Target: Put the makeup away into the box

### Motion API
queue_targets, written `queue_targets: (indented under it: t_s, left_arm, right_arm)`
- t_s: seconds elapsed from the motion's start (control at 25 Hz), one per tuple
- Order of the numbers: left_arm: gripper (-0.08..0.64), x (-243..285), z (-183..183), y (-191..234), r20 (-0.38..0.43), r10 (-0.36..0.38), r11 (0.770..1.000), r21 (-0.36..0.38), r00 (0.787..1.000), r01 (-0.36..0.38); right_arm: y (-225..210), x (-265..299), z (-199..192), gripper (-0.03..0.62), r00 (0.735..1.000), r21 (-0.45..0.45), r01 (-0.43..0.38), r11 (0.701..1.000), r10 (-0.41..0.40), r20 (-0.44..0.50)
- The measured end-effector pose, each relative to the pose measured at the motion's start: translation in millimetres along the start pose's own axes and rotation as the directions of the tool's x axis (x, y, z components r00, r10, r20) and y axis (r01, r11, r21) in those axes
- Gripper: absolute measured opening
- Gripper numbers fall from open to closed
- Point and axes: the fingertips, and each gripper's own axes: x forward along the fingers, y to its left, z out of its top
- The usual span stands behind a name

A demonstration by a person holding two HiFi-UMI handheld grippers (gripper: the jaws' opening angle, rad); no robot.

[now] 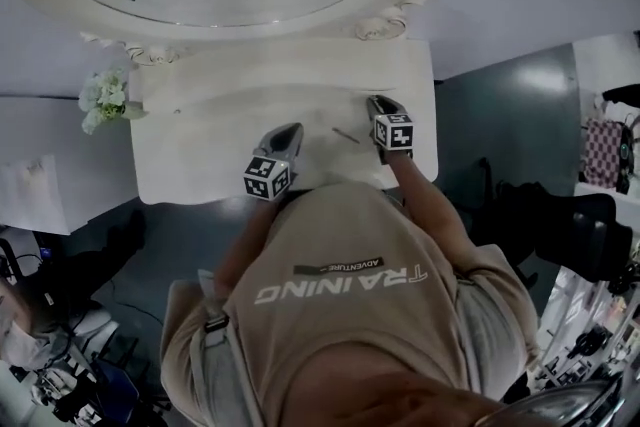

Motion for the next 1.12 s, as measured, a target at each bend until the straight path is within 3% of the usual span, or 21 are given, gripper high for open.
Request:
queue_targets:
  t_s: [0.84,1.12]
  left_arm:
    - [0.006,-25,-8,-33,0.026,0.012,1.000,0.012,1.000,-0.012]
    - [0.006,-31,-10,-33,0.036,0.033,0.999,0.011,0.999,-0.033]
  right_arm:
    - [20,-38,-47,0.104,0.999,-0.010,-0.044,0.999,0.044,0.012]
    - [28,-49,-61,0.130,0.996,-0.131,-0.082,0.988,0.084,0.011]
